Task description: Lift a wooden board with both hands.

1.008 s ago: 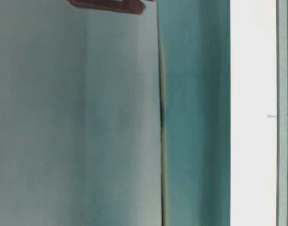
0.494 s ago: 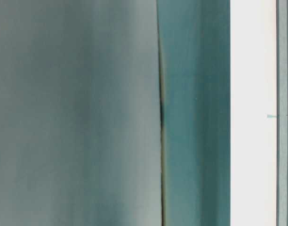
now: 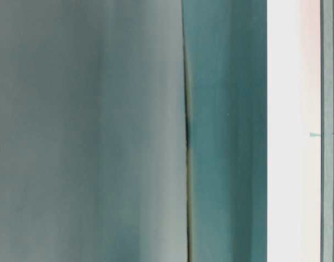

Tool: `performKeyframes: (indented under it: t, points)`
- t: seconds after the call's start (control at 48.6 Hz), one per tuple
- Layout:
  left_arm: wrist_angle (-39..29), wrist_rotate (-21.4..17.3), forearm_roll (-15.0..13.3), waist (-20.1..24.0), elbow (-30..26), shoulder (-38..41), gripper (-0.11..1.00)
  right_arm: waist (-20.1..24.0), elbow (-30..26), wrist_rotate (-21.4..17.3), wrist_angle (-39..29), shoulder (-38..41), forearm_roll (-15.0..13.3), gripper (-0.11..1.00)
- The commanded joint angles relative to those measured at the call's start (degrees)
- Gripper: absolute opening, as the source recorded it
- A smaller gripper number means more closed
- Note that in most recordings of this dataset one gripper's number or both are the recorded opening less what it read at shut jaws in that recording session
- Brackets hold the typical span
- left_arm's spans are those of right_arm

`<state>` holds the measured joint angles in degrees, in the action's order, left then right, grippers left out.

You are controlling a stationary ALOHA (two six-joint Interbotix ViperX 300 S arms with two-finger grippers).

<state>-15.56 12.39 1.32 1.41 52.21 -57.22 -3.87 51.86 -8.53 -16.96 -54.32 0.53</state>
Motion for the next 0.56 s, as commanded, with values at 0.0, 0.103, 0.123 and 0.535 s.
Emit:
performKeyframes:
  t: [0.0, 0.103, 0.123, 0.535]
  points:
    - [0.3, 0.0, 0.3, -0.1, -1.1, -0.1, 0.97, -0.1, -0.1, -0.2, 0.7, -0.6, 0.0, 0.94]
    - [0.3, 0.0, 0.2, -0.1, -1.1, -0.4, 0.97, -0.1, 0.0, -0.3, 0.8, -1.2, 0.0, 0.94]
    - [0.3, 0.1, 0.2, -0.1, -1.1, -0.5, 0.97, -0.2, 0.0, -0.3, 0.8, -1.4, -0.1, 0.94]
    - [0.2, 0.2, 0.2, -0.2, -1.4, -1.8, 0.97, -0.2, 0.1, -0.3, 0.9, -2.3, -0.1, 0.94]
